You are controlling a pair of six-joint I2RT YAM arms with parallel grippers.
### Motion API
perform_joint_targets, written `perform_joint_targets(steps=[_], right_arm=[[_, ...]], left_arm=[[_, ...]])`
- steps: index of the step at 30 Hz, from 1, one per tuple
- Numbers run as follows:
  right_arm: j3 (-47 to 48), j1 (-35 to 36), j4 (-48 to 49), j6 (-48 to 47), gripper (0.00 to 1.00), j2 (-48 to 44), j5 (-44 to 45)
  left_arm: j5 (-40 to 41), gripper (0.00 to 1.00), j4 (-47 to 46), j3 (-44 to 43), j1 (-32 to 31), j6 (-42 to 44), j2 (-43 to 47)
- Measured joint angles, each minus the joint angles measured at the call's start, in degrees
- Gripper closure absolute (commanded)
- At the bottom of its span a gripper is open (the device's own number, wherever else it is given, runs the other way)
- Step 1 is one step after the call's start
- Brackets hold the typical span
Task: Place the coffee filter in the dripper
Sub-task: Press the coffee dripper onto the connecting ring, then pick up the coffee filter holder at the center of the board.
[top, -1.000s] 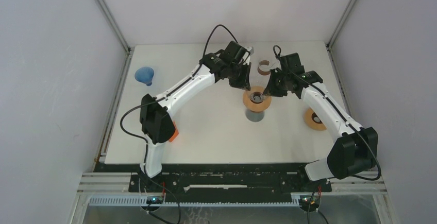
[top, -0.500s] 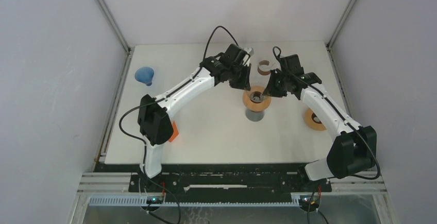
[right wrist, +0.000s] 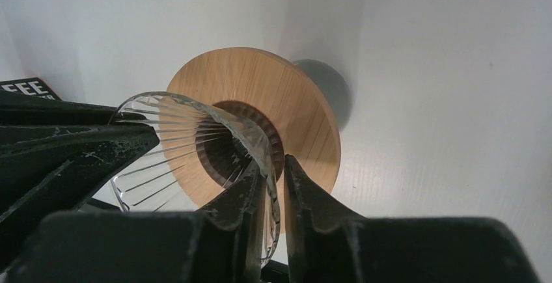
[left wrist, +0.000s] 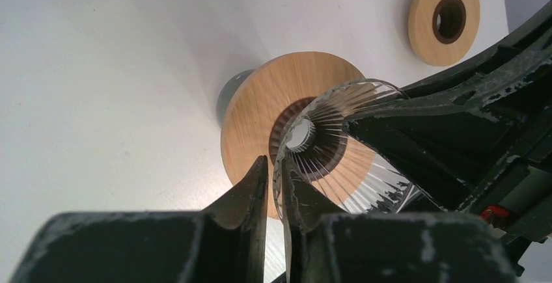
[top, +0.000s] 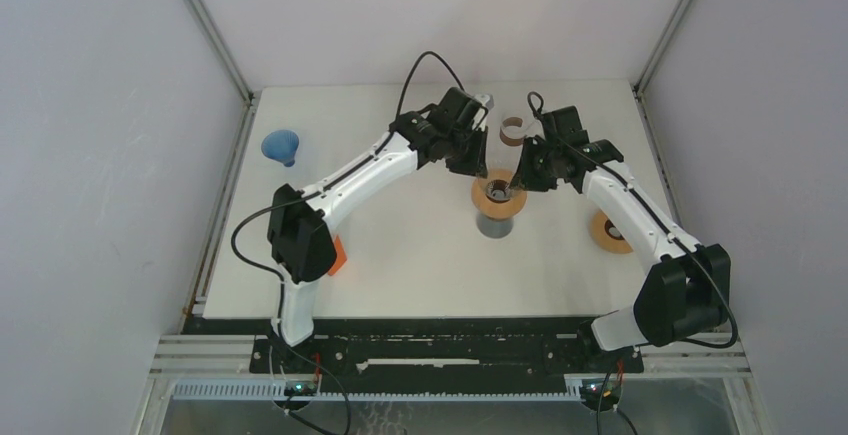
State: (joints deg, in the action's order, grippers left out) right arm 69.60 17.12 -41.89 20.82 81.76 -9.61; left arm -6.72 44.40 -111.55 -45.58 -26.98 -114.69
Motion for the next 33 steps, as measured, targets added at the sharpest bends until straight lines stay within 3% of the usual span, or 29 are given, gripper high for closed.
perform_joint_targets(steps=[13, 22, 26, 33], right_arm=[[5.0, -0.5, -5.2, -0.2, 0.5, -0.2, -0.4], [7.5, -0.6, -6.2, 0.0, 0.32, -4.5, -2.0], [7.5, -0.6, -6.8, -0.1, 0.25, -7.5, -2.8], [6.9, -0.5, -6.6, -0.3, 0.18, -16.0, -2.5]], left_arm=[[-0.1, 0.46, 2.7, -2.2, 1.8, -1.6, 0.0], [0.3, 0.28, 1.9, -2.6, 2.8, -3.5, 3.5], [1.8, 0.23, 0.1, 1.4, 3.5, -4.5, 9.7], [7.8, 0.16, -2.7, 17.4, 6.5, -6.7, 27.5]])
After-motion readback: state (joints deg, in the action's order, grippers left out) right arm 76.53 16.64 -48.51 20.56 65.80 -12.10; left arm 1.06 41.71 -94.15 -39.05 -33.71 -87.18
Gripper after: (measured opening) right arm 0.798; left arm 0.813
